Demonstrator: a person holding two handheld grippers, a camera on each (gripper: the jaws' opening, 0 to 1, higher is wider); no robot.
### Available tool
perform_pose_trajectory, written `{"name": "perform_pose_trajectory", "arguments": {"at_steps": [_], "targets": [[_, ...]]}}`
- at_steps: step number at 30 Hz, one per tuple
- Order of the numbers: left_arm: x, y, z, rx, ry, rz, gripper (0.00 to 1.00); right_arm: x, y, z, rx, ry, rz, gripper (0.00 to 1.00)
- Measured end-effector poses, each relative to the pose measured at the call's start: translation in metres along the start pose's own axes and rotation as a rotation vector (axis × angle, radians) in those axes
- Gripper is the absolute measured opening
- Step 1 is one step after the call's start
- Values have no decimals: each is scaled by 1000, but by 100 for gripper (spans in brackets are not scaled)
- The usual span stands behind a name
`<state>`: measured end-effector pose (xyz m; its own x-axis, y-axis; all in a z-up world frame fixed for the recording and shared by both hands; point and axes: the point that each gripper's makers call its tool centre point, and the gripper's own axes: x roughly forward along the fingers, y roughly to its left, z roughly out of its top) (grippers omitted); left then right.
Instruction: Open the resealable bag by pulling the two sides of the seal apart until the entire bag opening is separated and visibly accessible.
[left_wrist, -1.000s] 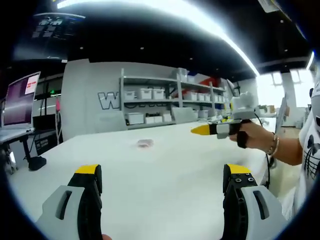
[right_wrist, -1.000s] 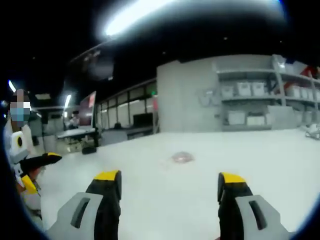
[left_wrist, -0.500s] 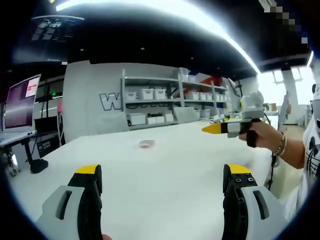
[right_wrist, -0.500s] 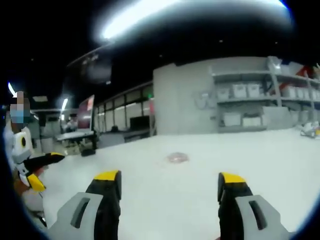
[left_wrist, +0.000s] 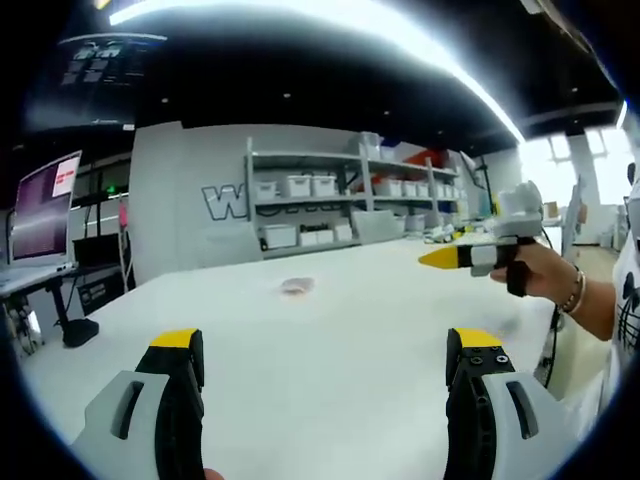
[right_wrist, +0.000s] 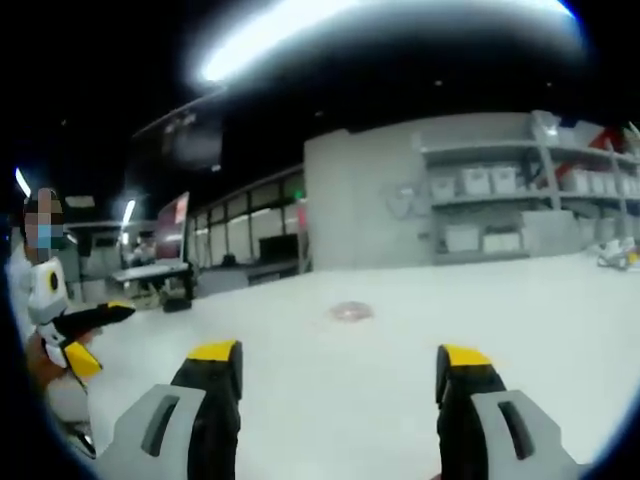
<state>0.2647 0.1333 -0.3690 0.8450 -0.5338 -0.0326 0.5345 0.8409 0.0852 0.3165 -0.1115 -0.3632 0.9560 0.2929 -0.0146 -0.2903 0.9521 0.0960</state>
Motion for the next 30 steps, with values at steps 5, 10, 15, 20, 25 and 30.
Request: {"name": "perform_pose_trajectory", "arguments": {"at_steps": [5, 10, 15, 20, 25, 30], "targets": [[4, 2, -2, 1, 9, 1, 100, -5, -4, 1, 1, -5, -10, 81], [7, 2, -7, -5, 21, 0, 100, -11, -7, 0, 7, -9, -15, 81], [6, 6, -6, -7, 18, 12, 100, -15, -9, 3, -2, -20, -26, 81], [4, 11, -5, -19, 10, 26, 100, -20, -12, 2, -1, -22, -32, 82], [2, 17, -8, -20, 14, 41, 100, -25, -17, 1, 0, -25, -47, 82], [0, 22, -8, -18, 8, 59, 100, -32, -23, 2, -22, -34, -69, 83]]}}
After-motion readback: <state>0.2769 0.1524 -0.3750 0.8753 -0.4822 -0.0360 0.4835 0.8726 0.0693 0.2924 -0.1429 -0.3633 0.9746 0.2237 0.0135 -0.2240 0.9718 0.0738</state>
